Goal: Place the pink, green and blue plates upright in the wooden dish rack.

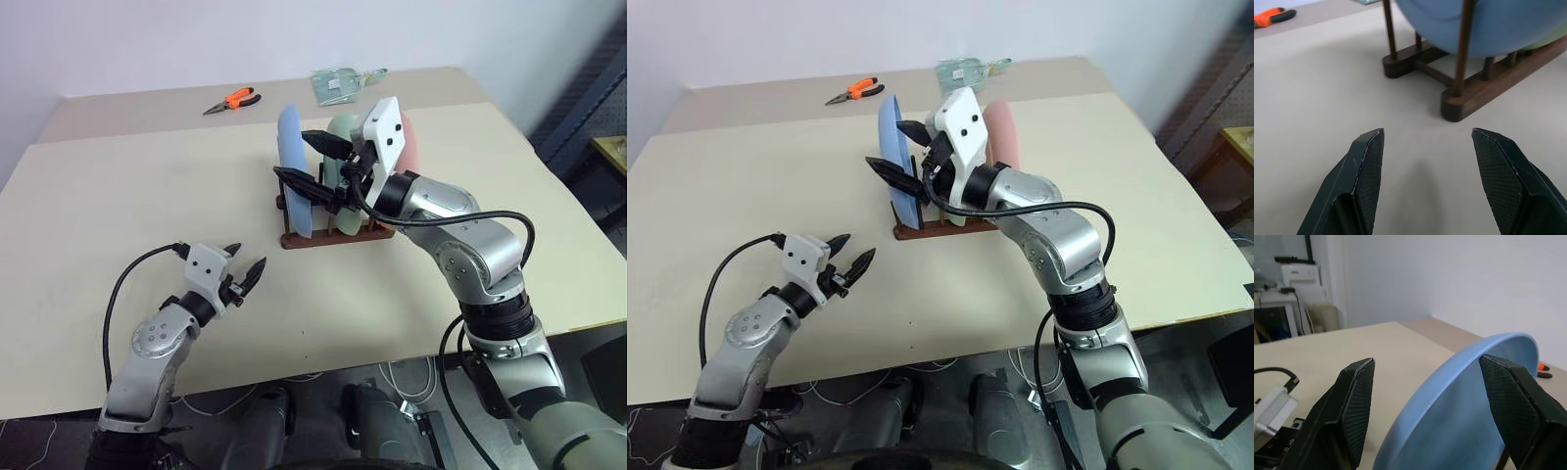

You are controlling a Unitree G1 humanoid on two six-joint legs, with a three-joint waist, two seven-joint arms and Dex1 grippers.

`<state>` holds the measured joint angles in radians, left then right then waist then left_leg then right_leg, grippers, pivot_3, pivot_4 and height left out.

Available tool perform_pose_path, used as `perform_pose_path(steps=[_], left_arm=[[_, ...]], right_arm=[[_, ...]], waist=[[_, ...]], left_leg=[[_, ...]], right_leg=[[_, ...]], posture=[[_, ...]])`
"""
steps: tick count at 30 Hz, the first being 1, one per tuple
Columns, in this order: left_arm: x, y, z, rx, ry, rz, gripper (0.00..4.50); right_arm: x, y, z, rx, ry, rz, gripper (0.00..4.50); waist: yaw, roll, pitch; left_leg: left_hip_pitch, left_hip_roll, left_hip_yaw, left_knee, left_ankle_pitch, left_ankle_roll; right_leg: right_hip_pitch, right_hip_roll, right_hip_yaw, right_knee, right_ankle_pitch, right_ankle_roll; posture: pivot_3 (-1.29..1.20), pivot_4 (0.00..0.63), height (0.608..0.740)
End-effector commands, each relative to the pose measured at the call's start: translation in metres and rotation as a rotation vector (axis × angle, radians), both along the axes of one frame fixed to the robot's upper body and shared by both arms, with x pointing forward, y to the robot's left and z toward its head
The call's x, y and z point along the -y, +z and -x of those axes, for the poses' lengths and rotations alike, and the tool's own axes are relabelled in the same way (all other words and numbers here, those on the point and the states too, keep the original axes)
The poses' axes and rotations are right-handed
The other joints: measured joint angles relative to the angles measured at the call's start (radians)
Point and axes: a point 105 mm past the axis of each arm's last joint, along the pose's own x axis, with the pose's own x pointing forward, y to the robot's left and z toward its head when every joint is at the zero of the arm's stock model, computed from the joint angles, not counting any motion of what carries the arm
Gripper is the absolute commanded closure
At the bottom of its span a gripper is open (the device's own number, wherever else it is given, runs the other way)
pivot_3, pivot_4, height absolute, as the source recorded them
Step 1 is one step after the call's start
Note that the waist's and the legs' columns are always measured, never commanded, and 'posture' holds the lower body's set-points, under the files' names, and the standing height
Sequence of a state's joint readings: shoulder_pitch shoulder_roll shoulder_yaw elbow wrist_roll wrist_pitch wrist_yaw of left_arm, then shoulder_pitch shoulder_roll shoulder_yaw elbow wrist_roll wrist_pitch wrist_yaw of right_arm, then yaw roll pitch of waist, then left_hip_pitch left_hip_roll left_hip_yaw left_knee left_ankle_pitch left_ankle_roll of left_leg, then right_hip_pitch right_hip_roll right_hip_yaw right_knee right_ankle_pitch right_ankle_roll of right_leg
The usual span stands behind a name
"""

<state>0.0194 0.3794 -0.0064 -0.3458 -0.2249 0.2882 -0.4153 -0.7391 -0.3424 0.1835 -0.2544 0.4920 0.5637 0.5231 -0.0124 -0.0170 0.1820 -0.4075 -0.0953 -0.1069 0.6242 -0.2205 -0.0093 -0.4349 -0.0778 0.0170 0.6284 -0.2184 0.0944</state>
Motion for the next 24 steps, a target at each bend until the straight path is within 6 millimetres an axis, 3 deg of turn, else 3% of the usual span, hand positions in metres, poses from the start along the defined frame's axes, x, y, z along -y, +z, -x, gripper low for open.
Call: perform_pose_path(steps=[1,7,13,17,19,24], left_arm=[[0.006,0.006,-0.001,0.037,-0.023,-0.004,1.58],[0.008,0.003,-0.001,0.033,-0.026,-0.001,1.58],[0.01,0.001,-0.002,0.031,-0.029,0.006,1.58],[0.013,0.0,-0.003,0.031,-0.033,0.009,1.58],[0.013,0.0,-0.003,0.035,-0.032,0.008,1.58],[-0.001,0.002,-0.004,0.049,0.008,-0.016,1.58]], right_arm=[[-0.003,0.008,0.009,0.074,0.013,-0.003,1.07],[0.002,0.011,0.006,0.093,-0.019,0.001,1.07],[0.004,0.006,0.005,0.213,-0.034,0.152,1.07],[0.012,0.017,-0.002,0.289,-0.092,0.162,1.07],[0.024,0.031,-0.001,0.34,-0.113,0.139,1.07],[0.084,0.059,0.012,0.367,-0.154,0.111,1.07]], waist=[[0.001,0.0,0.0],[0.001,0.0,0.0],[0.001,0.0,0.0],[0.001,0.0,0.0],[0.001,0.0,0.0],[0.02,0.0,0.001]], left_leg=[[0.0,0.0,0.0,0.0,0.0,0.0],[0.0,0.0,0.0,0.0,0.0,0.0],[0.0,0.0,0.0,0.0,0.0,0.0],[0.0,0.0,0.0,0.0,0.0,0.0],[0.0,0.0,0.0,0.0,0.0,0.0],[-0.001,0.0,-0.001,0.002,0.0,0.001]], right_leg=[[0.0,0.0,0.0,0.0,0.0,0.0],[0.0,0.0,0.0,0.0,0.0,0.0],[0.0,0.0,0.0,0.0,0.0,0.0],[0.0,0.0,-0.001,0.0,0.0,0.0],[0.0,0.0,-0.001,0.0,0.0,0.0],[0.002,0.0,-0.002,-0.004,0.0,0.0]], posture=[[0.0,0.15,0.74],[0.0,0.15,0.74],[0.0,0.15,0.74],[0.0,0.15,0.74],[0.0,0.15,0.74],[0.0,0.15,0.74]])
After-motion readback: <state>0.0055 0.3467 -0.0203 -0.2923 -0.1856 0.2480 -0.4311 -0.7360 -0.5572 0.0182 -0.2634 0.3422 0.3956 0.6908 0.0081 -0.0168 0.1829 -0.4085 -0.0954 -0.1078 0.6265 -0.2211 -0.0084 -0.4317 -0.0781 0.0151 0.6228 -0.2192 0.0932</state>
